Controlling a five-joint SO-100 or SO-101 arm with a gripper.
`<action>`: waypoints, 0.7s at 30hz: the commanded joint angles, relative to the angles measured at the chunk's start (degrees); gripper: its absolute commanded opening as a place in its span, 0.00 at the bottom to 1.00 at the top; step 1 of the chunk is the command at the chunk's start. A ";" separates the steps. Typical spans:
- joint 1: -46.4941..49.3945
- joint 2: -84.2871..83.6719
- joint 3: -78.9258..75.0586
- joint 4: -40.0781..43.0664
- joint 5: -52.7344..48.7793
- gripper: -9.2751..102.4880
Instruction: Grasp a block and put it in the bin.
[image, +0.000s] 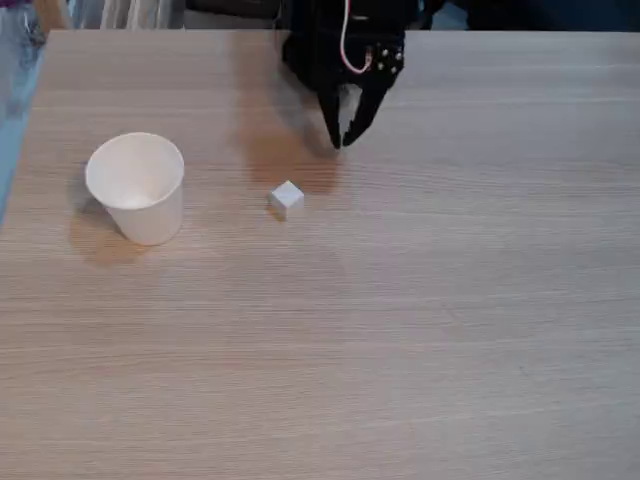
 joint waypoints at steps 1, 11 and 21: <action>1.93 -2.64 -2.72 -1.32 3.16 0.14; 5.19 -9.84 -7.47 0.26 8.96 0.28; 5.27 -15.03 -8.44 -0.70 15.64 0.34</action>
